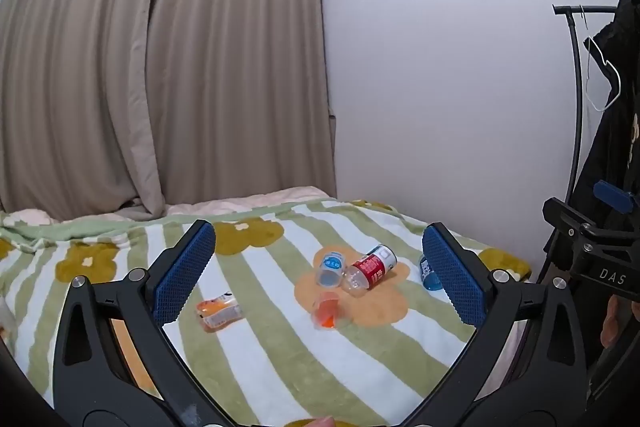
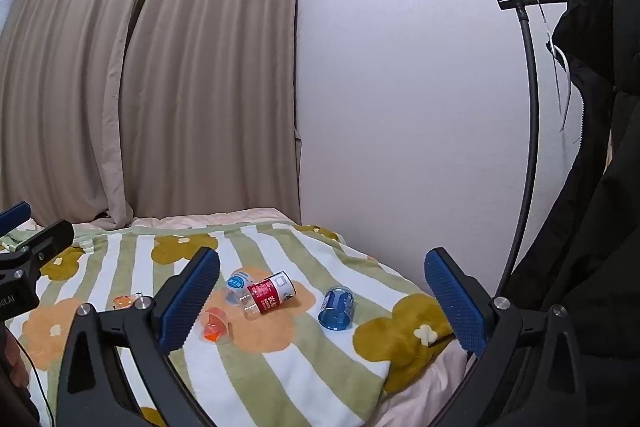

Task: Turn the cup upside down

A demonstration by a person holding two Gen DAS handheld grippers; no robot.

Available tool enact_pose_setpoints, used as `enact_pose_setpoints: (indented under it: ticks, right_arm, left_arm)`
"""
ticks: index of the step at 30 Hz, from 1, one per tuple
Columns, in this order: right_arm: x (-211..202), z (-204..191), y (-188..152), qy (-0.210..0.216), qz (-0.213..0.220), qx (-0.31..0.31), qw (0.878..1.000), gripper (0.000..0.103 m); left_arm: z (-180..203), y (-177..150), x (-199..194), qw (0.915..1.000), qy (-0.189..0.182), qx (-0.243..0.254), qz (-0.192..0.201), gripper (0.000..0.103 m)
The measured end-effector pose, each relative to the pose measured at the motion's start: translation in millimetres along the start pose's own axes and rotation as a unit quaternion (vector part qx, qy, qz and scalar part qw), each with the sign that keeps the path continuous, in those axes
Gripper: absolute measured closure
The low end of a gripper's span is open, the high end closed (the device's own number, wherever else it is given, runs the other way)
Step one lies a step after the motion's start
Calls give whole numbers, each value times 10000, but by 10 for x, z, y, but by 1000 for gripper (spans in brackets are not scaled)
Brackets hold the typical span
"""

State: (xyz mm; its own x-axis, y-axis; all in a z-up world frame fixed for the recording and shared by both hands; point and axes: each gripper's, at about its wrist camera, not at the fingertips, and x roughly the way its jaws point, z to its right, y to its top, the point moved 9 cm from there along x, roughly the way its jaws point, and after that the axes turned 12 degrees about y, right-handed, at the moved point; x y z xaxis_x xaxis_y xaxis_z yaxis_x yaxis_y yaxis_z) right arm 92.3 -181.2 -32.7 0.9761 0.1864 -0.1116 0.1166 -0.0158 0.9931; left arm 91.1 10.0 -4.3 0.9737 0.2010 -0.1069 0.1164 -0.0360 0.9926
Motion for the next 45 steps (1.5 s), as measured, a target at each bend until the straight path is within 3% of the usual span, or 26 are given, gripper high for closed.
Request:
enact_pose_setpoints:
  ticks: [45]
  right_arm:
    - [15,33,-100,-27,-77,-27,10000,1]
  left_arm:
    - [-22,-50,-18,10000,65,38,38,0]
